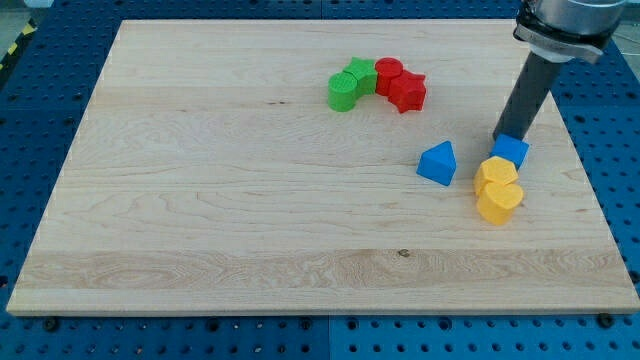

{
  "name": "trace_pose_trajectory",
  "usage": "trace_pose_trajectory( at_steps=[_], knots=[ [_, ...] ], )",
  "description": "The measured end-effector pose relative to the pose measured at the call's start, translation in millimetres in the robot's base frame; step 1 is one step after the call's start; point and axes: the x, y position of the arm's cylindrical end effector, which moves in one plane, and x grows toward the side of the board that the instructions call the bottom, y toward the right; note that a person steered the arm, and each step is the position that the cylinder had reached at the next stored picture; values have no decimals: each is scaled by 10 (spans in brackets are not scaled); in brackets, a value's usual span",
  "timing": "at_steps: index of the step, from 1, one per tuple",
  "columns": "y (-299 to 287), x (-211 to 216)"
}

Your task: Move your arm to the bottom right of the board

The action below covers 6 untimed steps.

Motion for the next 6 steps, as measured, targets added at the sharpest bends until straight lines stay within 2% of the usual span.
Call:
trace_pose_trajectory(
  at_steps=[3,5,6],
  knots=[
    [266,368],
    [406,1138],
    [96,1446]
  ],
)
